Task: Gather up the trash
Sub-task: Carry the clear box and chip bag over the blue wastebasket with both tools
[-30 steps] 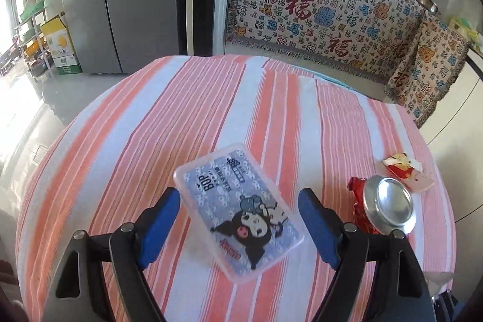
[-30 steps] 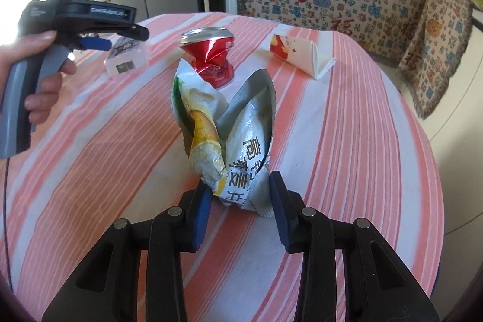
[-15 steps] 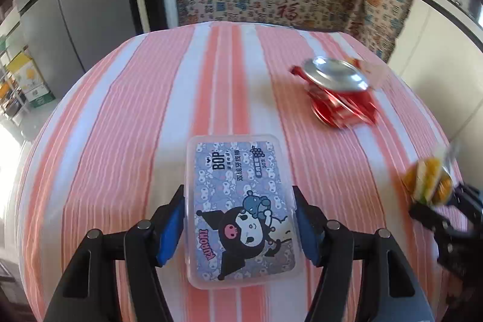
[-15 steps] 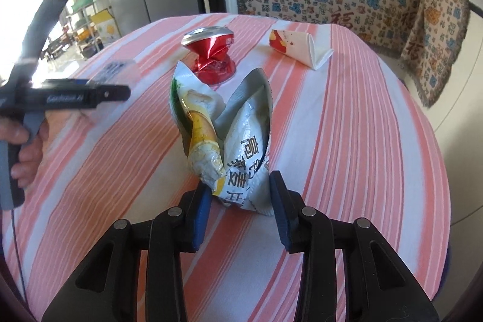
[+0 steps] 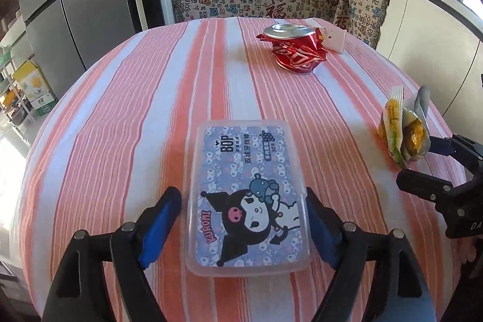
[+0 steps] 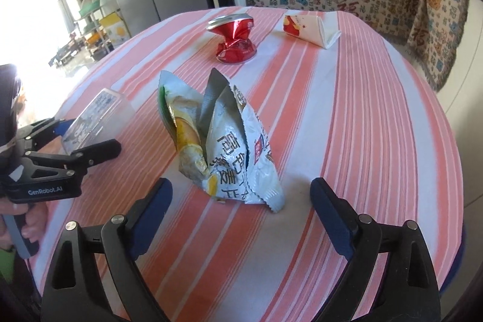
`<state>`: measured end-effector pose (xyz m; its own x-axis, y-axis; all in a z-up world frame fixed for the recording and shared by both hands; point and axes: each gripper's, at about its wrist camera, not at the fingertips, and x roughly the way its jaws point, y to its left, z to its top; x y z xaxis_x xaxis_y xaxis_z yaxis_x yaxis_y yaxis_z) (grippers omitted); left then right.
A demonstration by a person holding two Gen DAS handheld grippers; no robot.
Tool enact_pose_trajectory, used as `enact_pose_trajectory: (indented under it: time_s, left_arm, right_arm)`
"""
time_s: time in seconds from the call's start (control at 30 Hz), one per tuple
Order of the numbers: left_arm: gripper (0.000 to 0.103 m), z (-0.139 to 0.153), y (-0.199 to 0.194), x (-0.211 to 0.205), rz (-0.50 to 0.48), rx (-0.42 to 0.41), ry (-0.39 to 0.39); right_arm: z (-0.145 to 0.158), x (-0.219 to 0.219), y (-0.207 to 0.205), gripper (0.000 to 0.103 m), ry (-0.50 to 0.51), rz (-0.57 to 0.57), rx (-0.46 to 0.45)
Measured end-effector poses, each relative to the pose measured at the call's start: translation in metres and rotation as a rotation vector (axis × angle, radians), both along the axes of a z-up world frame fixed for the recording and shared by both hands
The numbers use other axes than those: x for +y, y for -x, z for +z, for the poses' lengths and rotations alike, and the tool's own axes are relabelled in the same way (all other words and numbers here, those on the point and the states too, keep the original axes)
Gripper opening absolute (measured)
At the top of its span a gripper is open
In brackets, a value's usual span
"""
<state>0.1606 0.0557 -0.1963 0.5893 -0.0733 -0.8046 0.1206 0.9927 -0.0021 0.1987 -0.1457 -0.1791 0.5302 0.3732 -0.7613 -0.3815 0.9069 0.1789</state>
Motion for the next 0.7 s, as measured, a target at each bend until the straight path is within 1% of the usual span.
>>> enact_pose_trajectory:
  time_s: [0.07,0.13,0.2,0.23,0.3,0.33,0.37,0.4,0.47,0.53,0.7]
  left_arm:
    - [0.082,0.002,0.001,0.001,0.003,0.015,0.007]
    - [0.082,0.006,0.002,0.002,-0.009,0.012,0.028]
    - [0.082,0.008,0.001,0.001,-0.013,0.009,0.037]
    - [0.081,0.008,0.0,0.001,-0.011,0.013,0.038]
    - [0.08,0.007,-0.001,-0.001,-0.005,0.019,0.037]
    - [0.077,0.007,0.0,-0.002,-0.003,0.018,0.034]
    - [0.063,0.008,0.0,-0.002,-0.003,0.017,0.032]
    - [0.063,0.008,0.0,-0.002,-0.001,0.021,0.031]
    - [0.062,0.012,0.005,-0.002,0.001,0.007,0.041]
    - [0.062,0.018,0.01,-0.004,-0.003,-0.009,0.049]
    - [0.062,0.035,0.02,-0.024,-0.03,-0.042,0.061]
  right_arm:
    - [0.006,-0.002,0.003,0.093,-0.006,0.006,0.005]
    - [0.015,0.0,0.004,0.093,-0.003,0.013,-0.013]
    - [0.023,0.008,0.003,0.093,0.01,0.036,-0.023]
    - [0.026,0.013,0.001,0.091,0.018,0.051,-0.025]
    - [0.029,0.025,-0.003,0.084,0.049,0.071,-0.024]
    - [0.029,0.03,-0.006,0.074,0.067,0.077,-0.021]
    - [0.028,0.033,-0.009,0.051,0.087,0.075,-0.015]
    - [0.028,0.033,-0.009,0.037,0.093,0.062,-0.015]
    - [0.035,0.027,-0.007,0.031,0.051,0.041,-0.013]
    - [0.042,0.018,-0.002,0.029,0.017,0.028,-0.019]
    - [0.058,-0.006,0.015,0.028,-0.026,0.009,-0.033]
